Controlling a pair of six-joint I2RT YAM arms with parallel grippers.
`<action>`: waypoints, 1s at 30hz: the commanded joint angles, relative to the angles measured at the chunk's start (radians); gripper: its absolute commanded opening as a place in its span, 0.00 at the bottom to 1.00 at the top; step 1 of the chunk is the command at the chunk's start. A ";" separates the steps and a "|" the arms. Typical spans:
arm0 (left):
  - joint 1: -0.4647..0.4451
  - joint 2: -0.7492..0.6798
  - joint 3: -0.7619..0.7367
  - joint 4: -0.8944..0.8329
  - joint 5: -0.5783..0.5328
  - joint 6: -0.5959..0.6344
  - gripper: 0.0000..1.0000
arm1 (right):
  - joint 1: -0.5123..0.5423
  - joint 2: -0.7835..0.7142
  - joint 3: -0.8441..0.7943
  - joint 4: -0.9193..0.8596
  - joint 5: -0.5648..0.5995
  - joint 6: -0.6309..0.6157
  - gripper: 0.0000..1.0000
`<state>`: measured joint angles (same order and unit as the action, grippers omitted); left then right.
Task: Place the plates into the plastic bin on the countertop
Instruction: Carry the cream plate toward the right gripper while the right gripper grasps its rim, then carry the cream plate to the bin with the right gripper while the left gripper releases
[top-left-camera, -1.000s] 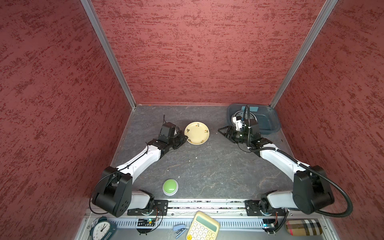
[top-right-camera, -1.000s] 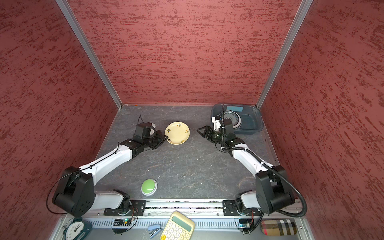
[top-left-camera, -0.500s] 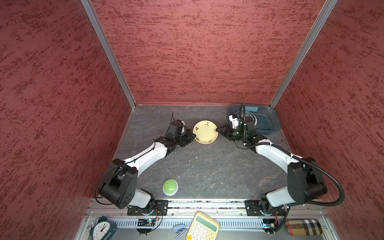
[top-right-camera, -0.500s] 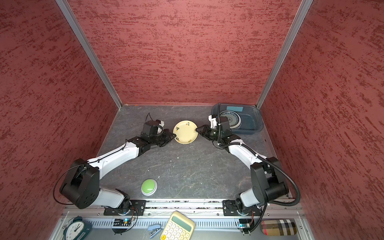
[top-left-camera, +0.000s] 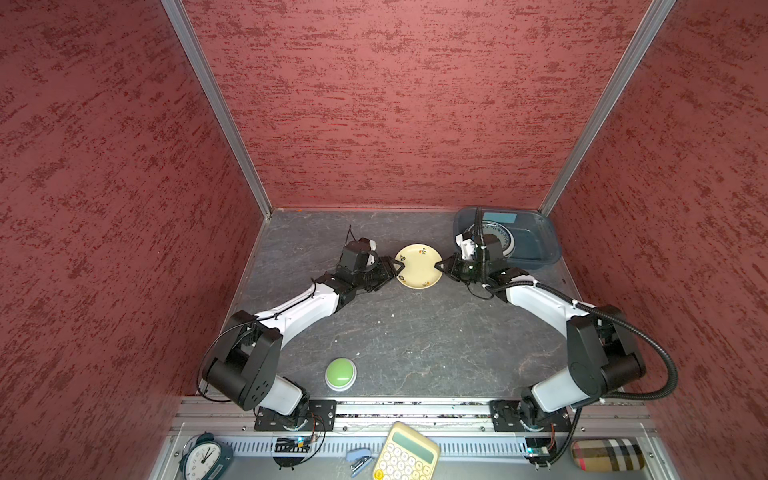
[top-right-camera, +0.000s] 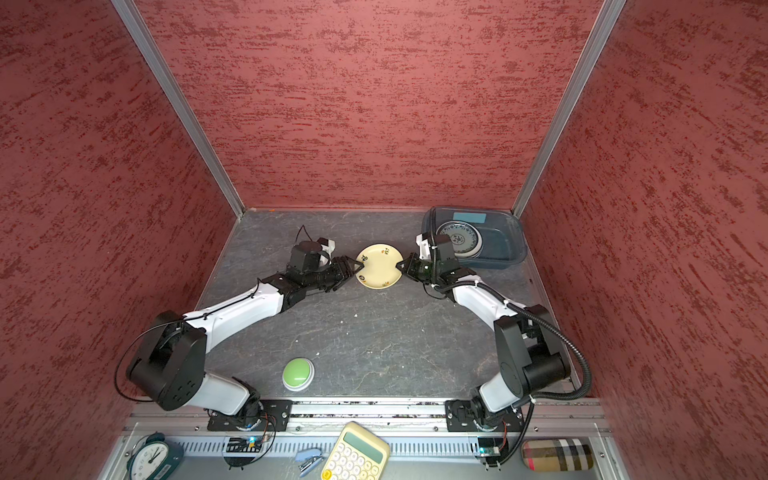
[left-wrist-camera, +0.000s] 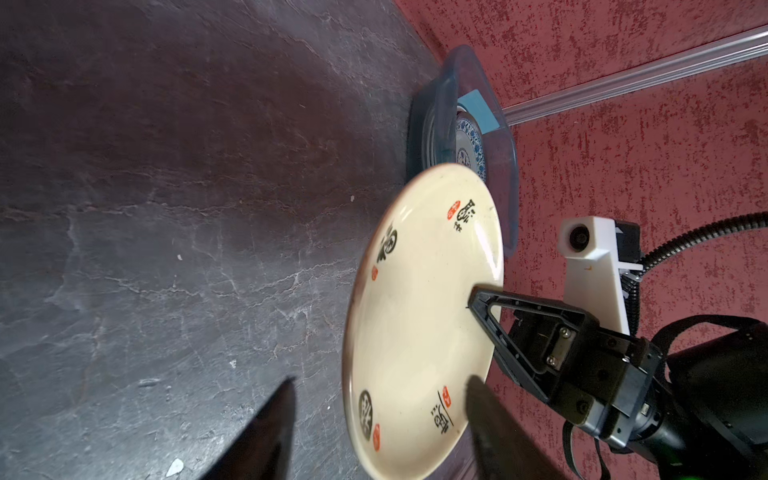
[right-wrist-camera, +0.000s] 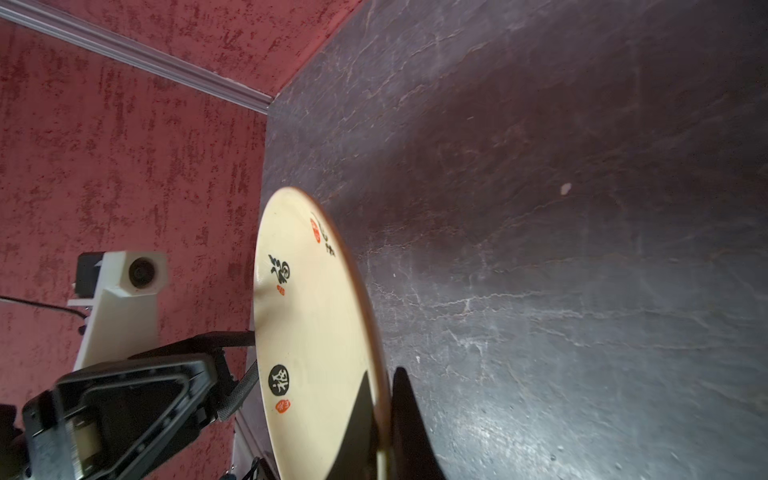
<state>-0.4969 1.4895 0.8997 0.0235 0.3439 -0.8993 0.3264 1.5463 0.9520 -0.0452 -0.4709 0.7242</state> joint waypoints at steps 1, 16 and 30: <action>-0.001 0.015 0.018 0.020 0.011 0.026 0.99 | 0.003 -0.031 0.060 -0.028 0.098 -0.024 0.00; 0.102 -0.068 -0.050 0.005 0.033 0.049 0.99 | -0.073 -0.013 0.189 -0.187 0.244 -0.081 0.00; 0.272 -0.127 -0.147 0.006 0.088 0.096 0.99 | -0.280 -0.002 0.289 -0.268 0.402 -0.119 0.00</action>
<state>-0.2440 1.3674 0.7536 0.0231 0.3958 -0.8433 0.0689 1.5463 1.1904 -0.2996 -0.1493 0.6327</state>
